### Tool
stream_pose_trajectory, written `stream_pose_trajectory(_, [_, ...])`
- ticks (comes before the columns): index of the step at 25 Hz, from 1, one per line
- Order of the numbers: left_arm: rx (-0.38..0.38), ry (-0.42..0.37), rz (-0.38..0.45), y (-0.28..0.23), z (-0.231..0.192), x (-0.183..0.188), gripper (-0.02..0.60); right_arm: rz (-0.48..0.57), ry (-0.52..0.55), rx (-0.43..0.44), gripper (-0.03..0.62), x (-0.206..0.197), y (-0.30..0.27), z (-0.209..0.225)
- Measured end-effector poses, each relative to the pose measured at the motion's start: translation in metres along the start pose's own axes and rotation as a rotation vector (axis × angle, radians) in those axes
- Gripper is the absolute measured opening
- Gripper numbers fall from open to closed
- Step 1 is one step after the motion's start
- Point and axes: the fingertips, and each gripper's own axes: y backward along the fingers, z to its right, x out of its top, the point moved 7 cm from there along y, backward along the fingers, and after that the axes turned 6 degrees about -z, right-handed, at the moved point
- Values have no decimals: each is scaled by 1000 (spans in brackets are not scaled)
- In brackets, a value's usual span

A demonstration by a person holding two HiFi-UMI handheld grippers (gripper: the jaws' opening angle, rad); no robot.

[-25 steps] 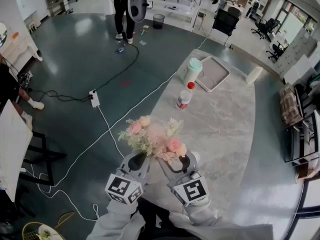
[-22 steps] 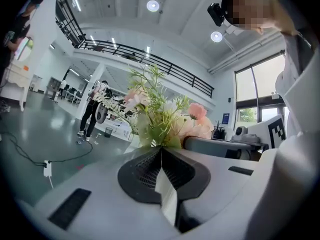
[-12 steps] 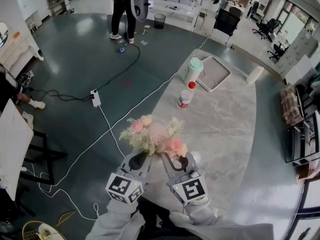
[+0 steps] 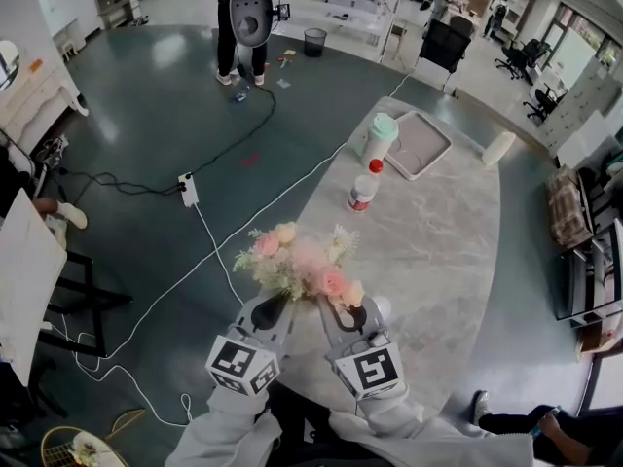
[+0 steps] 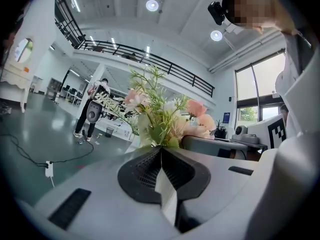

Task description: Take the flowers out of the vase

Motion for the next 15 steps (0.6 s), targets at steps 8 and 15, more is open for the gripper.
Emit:
stream_pose_trajectory(8, [4,-8,10,0,2,0,5,8,-4,-10,32,1,2,3])
stream_pose_trajectory(15, [9,-17,20,11,10,9,5,39,-21,-5,31,9,11,0])
